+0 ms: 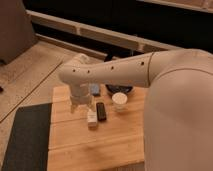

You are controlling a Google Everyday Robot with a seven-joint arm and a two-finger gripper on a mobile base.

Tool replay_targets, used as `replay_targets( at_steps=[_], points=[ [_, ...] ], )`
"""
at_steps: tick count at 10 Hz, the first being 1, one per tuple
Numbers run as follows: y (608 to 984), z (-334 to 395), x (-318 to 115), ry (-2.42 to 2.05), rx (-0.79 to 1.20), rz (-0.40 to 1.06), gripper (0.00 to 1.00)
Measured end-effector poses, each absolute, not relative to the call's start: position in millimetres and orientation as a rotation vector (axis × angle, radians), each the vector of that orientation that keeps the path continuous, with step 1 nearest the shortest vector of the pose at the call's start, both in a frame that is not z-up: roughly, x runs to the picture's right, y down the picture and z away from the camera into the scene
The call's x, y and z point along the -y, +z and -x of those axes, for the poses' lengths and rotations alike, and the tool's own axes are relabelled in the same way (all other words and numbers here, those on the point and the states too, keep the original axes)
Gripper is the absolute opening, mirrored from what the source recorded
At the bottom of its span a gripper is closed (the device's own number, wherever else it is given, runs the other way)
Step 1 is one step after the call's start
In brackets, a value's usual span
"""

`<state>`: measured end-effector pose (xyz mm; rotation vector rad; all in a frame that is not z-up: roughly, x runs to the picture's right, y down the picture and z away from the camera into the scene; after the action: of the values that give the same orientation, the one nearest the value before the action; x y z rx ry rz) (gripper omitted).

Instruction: Place the white sponge in the ceramic bowl

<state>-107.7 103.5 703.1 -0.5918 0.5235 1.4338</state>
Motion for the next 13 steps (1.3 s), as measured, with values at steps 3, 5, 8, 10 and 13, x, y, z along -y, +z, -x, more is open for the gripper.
replay_targets(
  at_steps=[3,5,8,10,13],
  points=[
    [706.5,99.2,-89.1,1.436,-0.524,0.536,0.65],
    [718.8,73.2,-45.4,1.469,-0.518,0.429,0.65],
    [733.8,48.3,16.9,1.467,-0.453,0.316,0.65],
    [735.4,42.7,53.7,1.450,-0.389,0.277,0.65],
    [734.9,42.0,63.8,1.448,-0.371,0.266,0.65]
  ],
)
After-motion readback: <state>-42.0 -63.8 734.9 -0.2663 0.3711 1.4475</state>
